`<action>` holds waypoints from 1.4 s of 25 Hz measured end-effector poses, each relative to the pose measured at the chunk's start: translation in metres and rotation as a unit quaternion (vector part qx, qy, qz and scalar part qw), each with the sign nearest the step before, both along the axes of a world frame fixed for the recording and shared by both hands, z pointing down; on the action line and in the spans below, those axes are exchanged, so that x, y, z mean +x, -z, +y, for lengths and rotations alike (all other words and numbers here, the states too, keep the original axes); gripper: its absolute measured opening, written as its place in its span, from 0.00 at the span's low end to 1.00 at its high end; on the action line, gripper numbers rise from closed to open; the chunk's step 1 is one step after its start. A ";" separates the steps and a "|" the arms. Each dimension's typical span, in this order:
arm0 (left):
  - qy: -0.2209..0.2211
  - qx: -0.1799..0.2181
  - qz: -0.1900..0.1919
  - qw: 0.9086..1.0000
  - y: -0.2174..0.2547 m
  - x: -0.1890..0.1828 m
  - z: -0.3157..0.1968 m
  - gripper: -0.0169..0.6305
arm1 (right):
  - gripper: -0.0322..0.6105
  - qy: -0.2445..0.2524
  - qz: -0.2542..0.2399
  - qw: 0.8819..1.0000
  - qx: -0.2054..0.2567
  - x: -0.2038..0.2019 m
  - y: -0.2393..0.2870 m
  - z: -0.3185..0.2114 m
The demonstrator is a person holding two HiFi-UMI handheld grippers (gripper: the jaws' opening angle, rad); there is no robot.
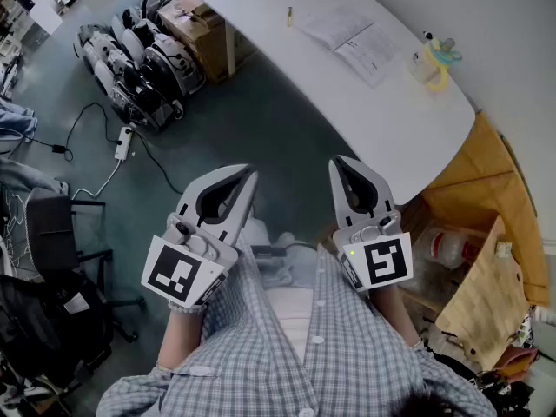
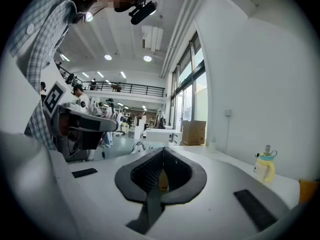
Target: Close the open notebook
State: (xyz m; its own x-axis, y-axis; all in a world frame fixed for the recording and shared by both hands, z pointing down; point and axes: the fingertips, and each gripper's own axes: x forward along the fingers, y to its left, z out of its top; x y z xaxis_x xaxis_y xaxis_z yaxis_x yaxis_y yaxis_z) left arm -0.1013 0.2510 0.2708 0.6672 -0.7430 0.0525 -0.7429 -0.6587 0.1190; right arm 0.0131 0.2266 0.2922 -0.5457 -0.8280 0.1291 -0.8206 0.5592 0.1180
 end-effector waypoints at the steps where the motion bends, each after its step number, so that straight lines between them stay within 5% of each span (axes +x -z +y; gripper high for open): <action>1: 0.000 0.000 0.001 1.000 0.001 0.000 -0.001 0.04 | 0.08 0.000 0.000 1.000 0.000 0.000 0.001 -0.001; 35: -0.013 -0.009 -0.004 1.000 -0.002 -0.018 -0.035 0.04 | 0.08 -0.021 -0.004 1.000 -0.012 -0.011 -0.003 -0.038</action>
State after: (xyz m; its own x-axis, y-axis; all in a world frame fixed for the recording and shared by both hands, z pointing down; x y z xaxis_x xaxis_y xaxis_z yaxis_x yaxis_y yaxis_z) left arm -0.1197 0.2156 0.2726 0.6857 -0.7244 0.0719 -0.7267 -0.6755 0.1251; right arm 0.0018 0.1890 0.2949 -0.5111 -0.8473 0.1447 -0.8447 0.5262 0.0976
